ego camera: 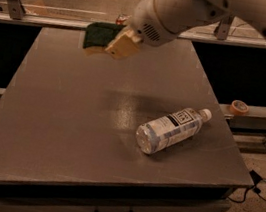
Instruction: Move sponge near blue plastic bottle
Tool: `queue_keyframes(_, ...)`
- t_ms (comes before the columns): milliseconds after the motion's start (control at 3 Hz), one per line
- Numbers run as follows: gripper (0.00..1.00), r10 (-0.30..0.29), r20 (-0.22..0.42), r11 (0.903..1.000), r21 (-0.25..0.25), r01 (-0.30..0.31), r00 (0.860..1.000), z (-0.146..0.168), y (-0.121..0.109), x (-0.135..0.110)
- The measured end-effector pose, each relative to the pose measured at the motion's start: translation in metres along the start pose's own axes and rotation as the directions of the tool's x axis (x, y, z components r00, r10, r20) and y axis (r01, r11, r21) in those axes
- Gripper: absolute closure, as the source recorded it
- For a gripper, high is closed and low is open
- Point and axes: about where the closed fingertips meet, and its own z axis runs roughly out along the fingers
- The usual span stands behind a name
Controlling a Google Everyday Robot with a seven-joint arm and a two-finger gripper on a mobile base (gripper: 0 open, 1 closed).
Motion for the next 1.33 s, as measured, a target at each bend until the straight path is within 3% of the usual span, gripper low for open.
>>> queue_keyframes(333,1.00,-0.030,0.013,0.9992,-0.025,0.030,0.999,-0.032,-0.036,0.036)
queue_keyframes(667,1.00,-0.089,0.045,0.9917,-0.090,0.092,0.995,-0.062,-0.060,0.073)
queue_keyframes(1000,1.00,-0.148,0.059,0.9806,-0.121,0.154,0.987,-0.080,-0.060,0.070)
queue_keyframes(1333,1.00,-0.152,0.093,0.9725,-0.164,0.166,0.984,-0.067,-0.056,0.072)
